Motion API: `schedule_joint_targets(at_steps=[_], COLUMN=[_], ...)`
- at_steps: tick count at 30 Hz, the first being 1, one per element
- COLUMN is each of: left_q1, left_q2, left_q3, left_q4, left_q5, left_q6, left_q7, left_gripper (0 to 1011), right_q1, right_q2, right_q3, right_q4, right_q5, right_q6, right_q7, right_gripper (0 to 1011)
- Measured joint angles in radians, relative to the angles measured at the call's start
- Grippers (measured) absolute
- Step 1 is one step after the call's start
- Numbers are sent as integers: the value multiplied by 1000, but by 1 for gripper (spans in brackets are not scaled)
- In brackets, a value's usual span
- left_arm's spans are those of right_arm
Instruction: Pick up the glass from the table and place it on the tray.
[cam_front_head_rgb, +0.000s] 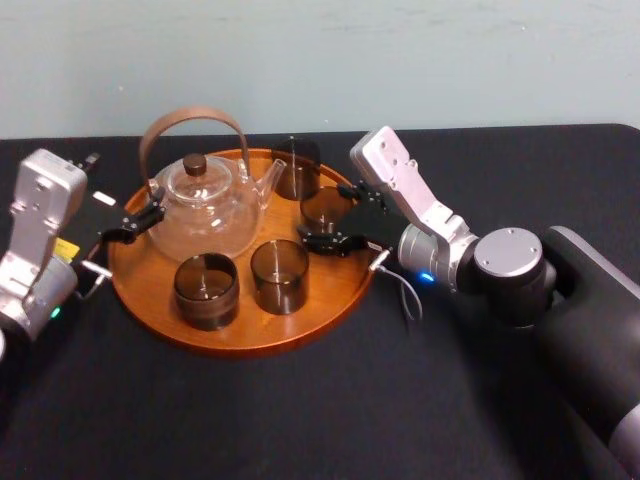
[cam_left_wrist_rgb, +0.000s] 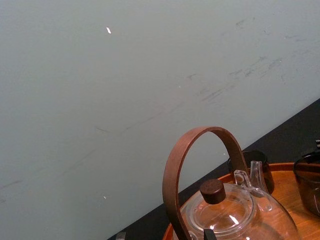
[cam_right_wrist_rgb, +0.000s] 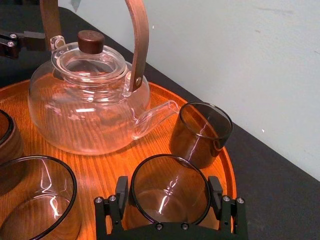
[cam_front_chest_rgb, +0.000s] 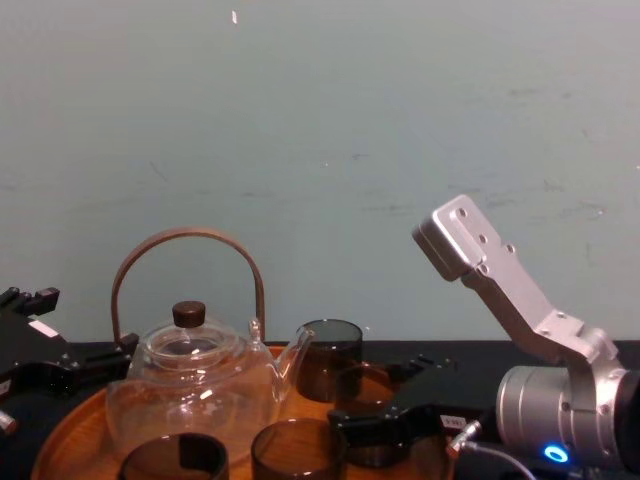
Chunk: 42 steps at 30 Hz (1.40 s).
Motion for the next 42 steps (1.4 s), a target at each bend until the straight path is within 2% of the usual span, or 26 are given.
schedule_joint_targets(at_steps=[6, 12, 23, 35, 42], left_q1=[0, 0, 0, 0, 0], left_q2=[0, 0, 0, 0, 0], left_q3=[0, 0, 0, 0, 0], left_q4=[0, 0, 0, 0, 0], left_q5=[0, 0, 0, 0, 0], left_q6=[0, 0, 0, 0, 0], left_q7=[0, 0, 0, 0, 0], left_gripper=[1010, 1009, 1010, 1009, 1009], right_q1=[-1, -15, -68, -132, -180], right_q2=[1, 16, 62, 102, 144], right_q3=[1, 4, 9, 23, 44], right_q4=[-2, -33, -114, -177, -261], right_q5=[2, 10, 22, 43, 56], right_q6=[1, 27, 74, 81, 89], right_q7=[3, 15, 24, 26, 19], right_gripper=[1002, 1002, 1002, 1002, 1002])
